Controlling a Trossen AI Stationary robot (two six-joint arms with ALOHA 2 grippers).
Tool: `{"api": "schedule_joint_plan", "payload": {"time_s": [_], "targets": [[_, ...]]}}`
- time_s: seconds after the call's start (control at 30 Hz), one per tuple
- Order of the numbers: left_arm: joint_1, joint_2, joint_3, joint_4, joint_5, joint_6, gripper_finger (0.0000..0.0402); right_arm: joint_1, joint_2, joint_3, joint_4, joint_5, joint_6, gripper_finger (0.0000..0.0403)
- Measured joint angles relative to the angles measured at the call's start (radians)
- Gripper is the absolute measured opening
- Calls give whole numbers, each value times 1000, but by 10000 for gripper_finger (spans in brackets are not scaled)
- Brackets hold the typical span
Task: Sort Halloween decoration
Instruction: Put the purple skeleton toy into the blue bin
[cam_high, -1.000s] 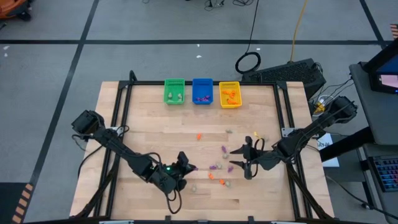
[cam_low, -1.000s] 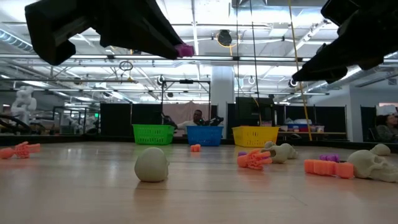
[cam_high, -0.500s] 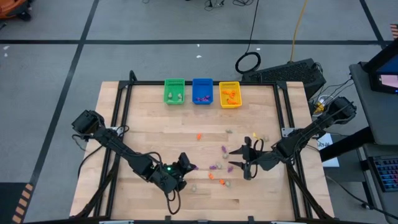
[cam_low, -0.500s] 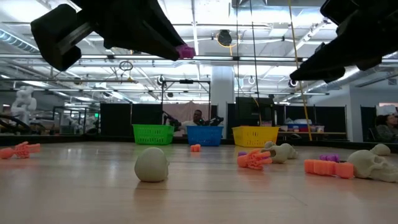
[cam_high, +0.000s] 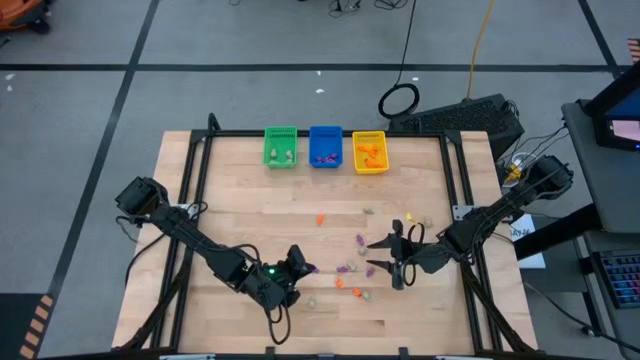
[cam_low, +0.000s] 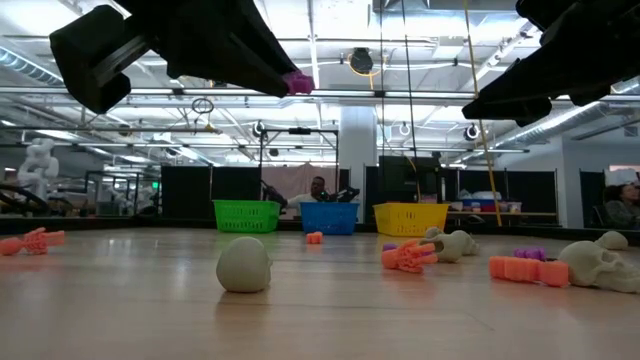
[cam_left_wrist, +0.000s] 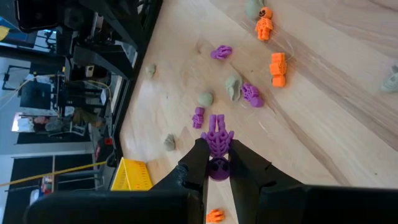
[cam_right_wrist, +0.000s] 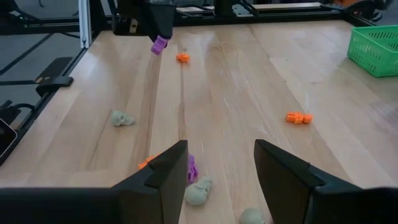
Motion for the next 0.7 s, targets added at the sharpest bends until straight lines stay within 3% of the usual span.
{"api": "schedule_joint_plan", "payload": {"time_s": [0.5, 0.7], "targets": [[0, 0, 0, 0, 0, -1, 45, 0, 0, 0, 3, 0, -1, 171], [0, 0, 0, 0, 1, -122, 45, 0, 0, 0, 3, 0, -1, 171]]}}
